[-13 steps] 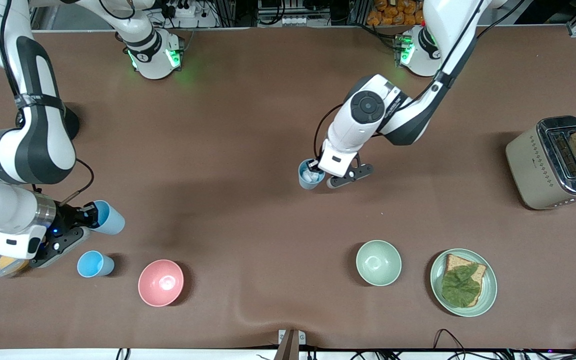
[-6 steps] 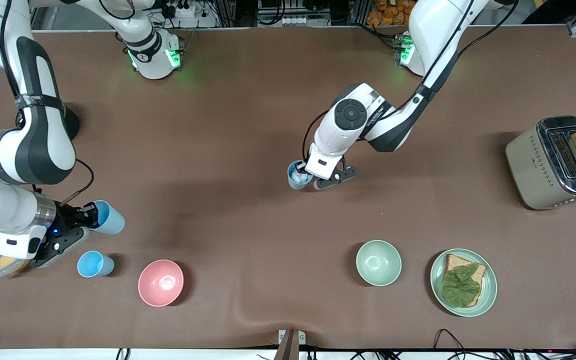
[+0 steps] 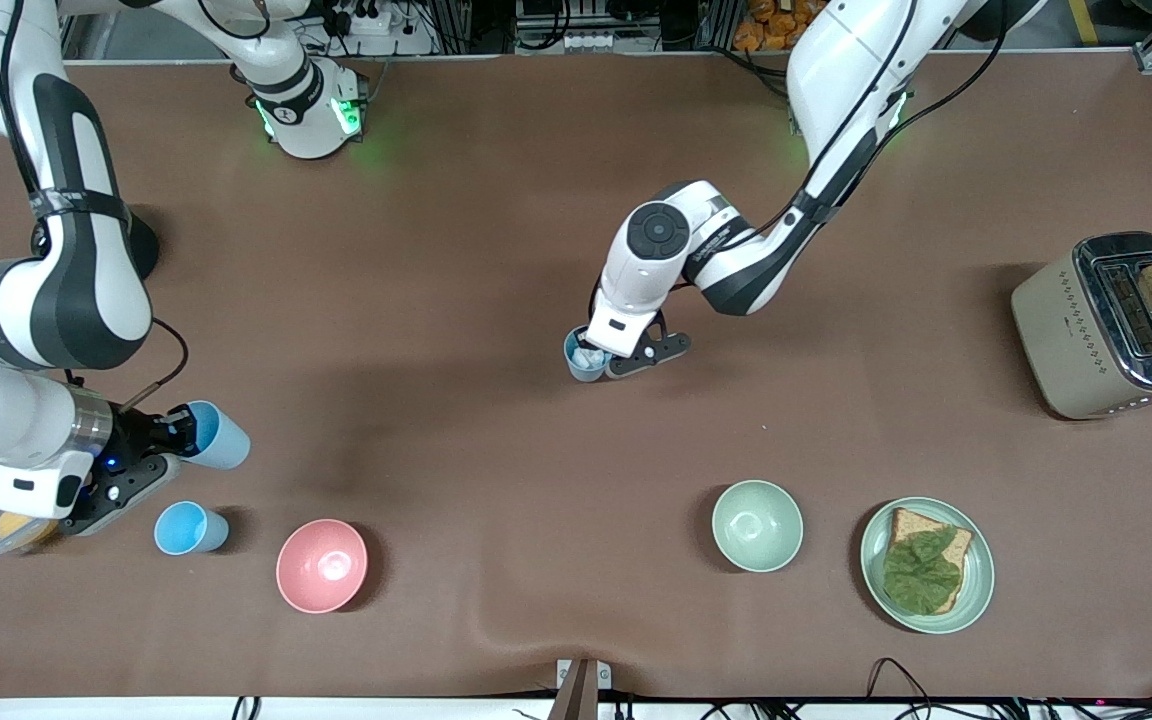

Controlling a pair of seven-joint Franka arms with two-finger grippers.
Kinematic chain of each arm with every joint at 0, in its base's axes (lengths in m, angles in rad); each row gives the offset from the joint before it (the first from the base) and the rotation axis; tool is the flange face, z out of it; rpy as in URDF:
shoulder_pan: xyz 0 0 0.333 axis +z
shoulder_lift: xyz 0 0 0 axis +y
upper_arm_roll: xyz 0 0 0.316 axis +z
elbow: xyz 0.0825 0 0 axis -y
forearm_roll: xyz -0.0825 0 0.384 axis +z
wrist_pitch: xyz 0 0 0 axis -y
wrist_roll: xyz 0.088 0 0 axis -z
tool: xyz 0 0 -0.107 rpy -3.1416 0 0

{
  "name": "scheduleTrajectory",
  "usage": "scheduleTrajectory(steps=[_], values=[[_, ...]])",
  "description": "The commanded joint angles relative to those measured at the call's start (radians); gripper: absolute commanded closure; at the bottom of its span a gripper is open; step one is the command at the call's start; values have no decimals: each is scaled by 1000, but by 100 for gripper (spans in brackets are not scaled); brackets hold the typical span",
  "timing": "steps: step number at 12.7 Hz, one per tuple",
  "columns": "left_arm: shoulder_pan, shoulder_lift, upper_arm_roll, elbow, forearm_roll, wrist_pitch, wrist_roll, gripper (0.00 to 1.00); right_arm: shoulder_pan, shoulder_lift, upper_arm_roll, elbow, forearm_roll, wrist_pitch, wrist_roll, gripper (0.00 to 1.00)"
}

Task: Stack blue cups with both arms
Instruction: 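Lower the held blue cup onto the table with the left gripper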

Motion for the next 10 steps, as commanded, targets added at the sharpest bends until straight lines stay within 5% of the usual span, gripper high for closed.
scheduleTrajectory(steps=[1,4,7,10], values=[[-18,52,11,35,60,33,-54,76,-7,-4,5,-1,2,-1,-14,100],[-18,54,11,35,84,59,-125,0,-7,-4,3,-1,2,-1,-13,100],[-9,-45,8,29,100,36,-194,0,-7,-4,5,1,3,-1,-13,100],[5,-217,3,33,83,-146,-197,0,2,-5,5,1,3,-4,-2,100]])
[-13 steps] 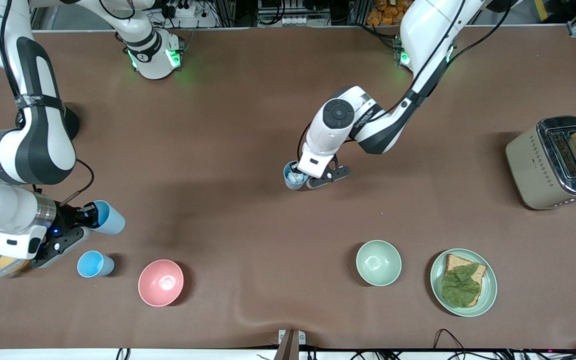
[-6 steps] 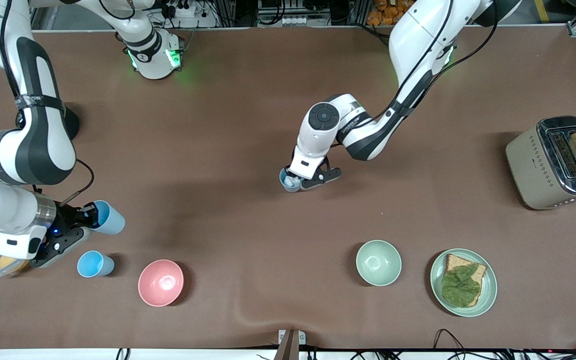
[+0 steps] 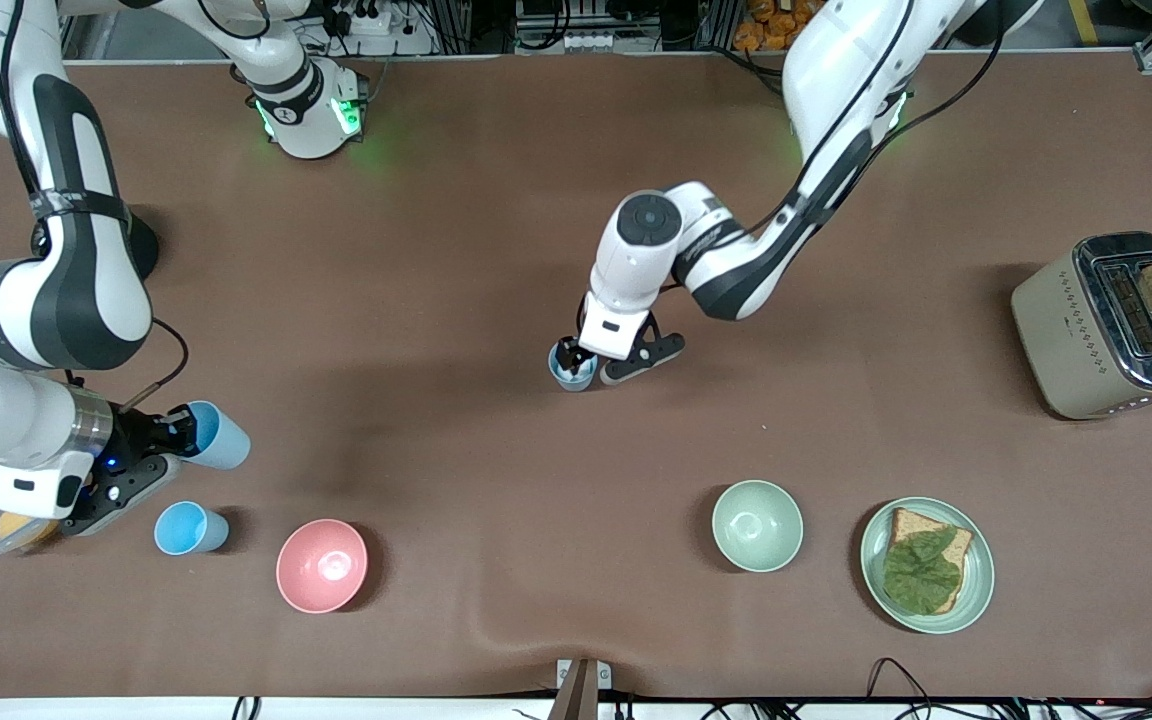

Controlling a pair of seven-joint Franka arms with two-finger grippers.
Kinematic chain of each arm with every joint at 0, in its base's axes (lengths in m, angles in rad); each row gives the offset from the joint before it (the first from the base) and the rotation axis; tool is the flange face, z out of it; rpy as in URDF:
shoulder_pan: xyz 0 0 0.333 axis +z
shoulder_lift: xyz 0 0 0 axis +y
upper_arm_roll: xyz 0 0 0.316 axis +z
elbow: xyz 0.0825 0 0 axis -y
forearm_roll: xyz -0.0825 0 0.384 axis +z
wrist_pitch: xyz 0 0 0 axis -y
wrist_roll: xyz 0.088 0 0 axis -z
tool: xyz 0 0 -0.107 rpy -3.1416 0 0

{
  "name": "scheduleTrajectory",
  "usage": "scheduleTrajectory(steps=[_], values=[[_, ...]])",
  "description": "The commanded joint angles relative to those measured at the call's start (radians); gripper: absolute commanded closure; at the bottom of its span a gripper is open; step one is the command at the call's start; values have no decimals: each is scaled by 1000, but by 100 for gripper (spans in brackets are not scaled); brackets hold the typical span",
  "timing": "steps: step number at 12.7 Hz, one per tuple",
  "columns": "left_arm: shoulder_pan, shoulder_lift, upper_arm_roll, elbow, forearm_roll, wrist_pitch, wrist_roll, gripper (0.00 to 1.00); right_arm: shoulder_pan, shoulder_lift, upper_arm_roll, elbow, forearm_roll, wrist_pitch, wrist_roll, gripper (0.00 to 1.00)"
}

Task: Stack blue cups with both arms
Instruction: 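Open the left gripper while the right gripper lifts its blue cup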

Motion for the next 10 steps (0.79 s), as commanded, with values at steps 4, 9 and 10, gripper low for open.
scheduleTrajectory(steps=[4,9,10], values=[[81,-335,-4,-28,8,-260,-12,0,82,-17,9,3,7,-10,85,100],[371,-469,-2,-27,-238,-337,553,0,301,-6,11,3,10,-1,454,100],[434,-483,-4,-25,-275,-372,690,0,338,-6,11,1,10,-1,565,100]])
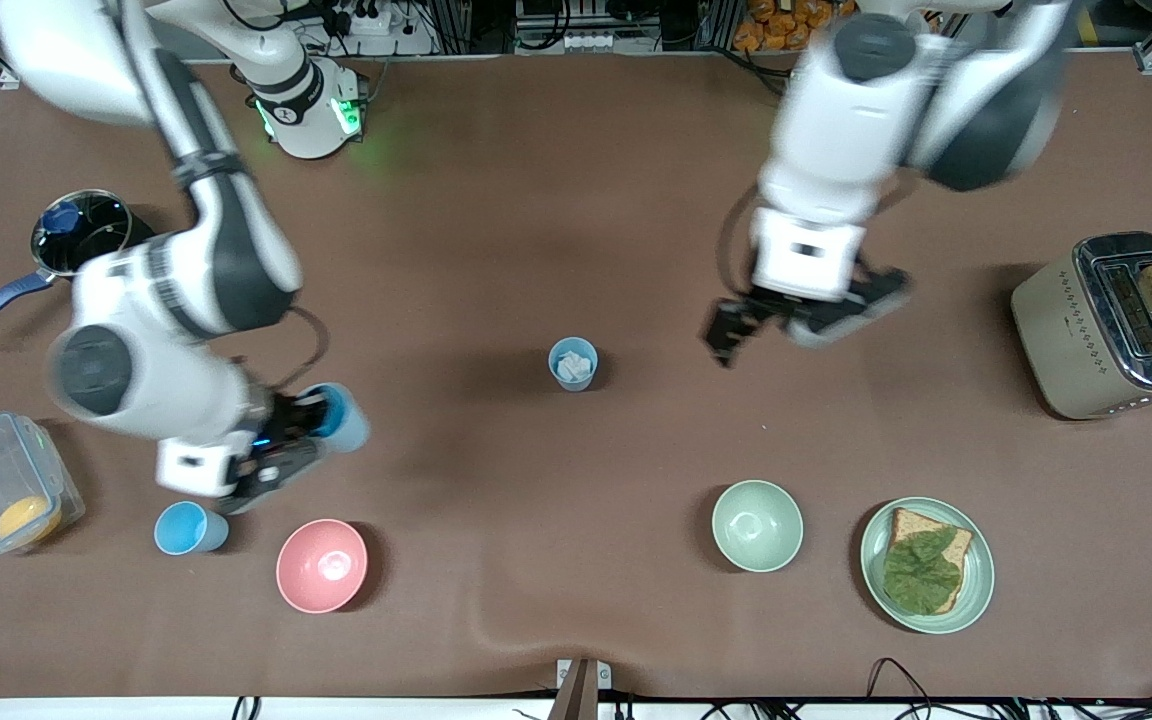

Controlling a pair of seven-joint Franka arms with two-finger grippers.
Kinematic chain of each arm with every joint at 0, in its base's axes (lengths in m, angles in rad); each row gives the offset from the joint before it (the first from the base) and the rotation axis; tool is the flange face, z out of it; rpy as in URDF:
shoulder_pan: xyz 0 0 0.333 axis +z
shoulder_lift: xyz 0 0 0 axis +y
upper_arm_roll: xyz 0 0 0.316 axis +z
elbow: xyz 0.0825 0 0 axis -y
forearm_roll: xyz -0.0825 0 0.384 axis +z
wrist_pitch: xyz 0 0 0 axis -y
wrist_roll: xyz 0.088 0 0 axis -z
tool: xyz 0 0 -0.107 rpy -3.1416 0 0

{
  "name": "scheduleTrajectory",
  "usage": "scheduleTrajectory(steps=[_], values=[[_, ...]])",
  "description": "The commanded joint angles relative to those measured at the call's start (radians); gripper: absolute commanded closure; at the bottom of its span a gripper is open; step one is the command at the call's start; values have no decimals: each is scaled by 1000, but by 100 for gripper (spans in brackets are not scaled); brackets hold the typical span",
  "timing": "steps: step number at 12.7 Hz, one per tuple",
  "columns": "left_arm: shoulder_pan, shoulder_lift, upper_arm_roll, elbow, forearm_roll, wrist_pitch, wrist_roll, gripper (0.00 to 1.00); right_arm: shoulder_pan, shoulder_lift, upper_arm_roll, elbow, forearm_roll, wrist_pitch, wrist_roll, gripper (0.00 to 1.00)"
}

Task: Stack blue cups with both arms
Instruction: 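Move the right cup over the placed cup while the left gripper withdraws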

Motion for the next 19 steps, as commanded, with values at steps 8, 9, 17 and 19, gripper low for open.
scheduleTrajectory(steps=[8,9,17,19], values=[[370,-113,-4,114,-120,-450,666,0,283,51,-12,-40,181,82,596,100],[375,-126,-4,114,-122,-455,669,0,307,62,-12,-50,180,112,639,100],[52,-222,358,64,-142,-472,801,0,371,102,-15,-80,169,188,719,100],[82,-219,334,64,-142,-473,805,0,372,107,-15,-86,169,202,717,100]])
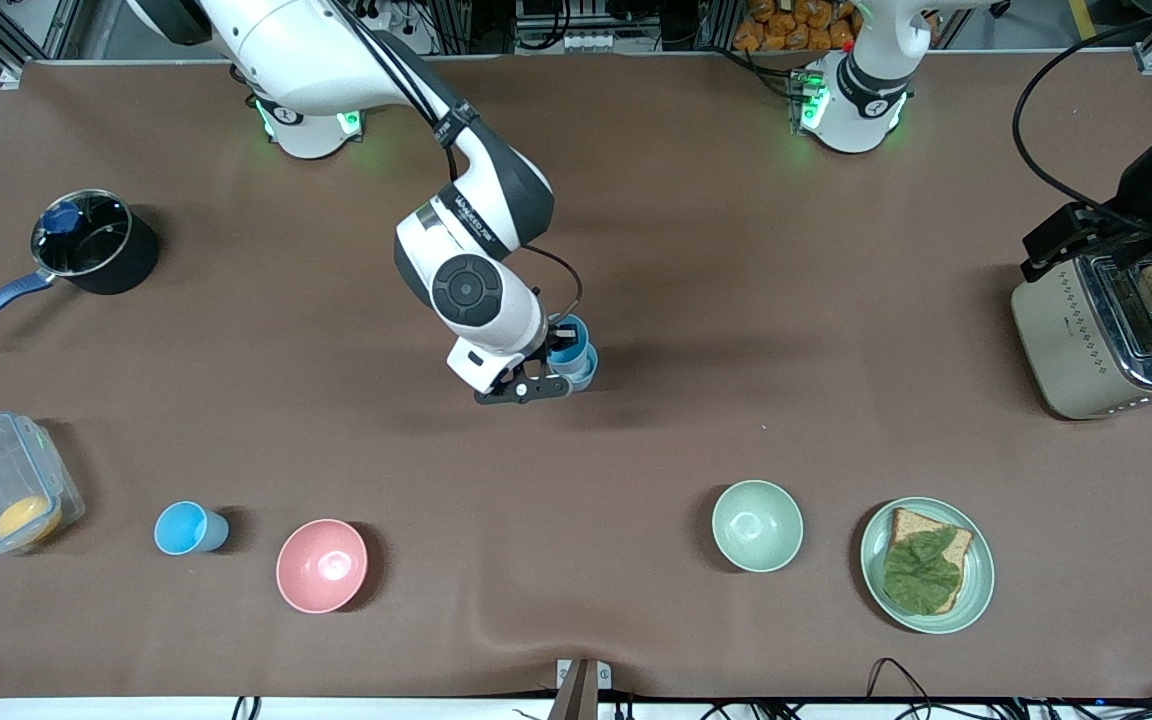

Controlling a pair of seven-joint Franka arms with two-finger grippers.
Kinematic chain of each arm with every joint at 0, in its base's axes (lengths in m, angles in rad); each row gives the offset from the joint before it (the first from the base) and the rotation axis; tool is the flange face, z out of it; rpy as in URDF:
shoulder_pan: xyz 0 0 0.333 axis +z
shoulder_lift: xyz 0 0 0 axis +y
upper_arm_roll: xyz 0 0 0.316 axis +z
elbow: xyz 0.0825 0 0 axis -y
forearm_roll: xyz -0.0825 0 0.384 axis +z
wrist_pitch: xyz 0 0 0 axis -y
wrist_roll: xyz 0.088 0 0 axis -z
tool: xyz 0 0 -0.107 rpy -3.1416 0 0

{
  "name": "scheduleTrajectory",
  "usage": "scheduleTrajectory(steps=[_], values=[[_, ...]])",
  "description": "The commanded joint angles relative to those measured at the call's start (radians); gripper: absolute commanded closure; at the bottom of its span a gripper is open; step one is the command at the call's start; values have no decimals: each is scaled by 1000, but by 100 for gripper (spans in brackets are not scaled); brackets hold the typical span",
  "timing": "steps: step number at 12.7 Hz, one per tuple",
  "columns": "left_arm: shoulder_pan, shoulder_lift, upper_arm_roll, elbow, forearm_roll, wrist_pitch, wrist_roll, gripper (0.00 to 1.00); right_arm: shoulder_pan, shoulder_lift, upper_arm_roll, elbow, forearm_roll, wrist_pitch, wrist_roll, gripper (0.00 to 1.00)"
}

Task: Stack blue cups with both arms
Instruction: 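Lower the blue cup into the placed cup and open the right gripper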

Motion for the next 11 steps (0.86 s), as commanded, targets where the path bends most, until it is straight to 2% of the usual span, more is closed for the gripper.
scheduleTrajectory(steps=[1,7,11], values=[[28,-24,-22,-25,-25,-6,24,0,17,0,-12,-13,11,26,16,100],[-7,21,-4,45,-15,-6,26,0,31,21,-16,-16,8,52,17,100],[-5,31,1,45,-21,-6,27,0,31,37,-16,-14,-9,70,16,100]])
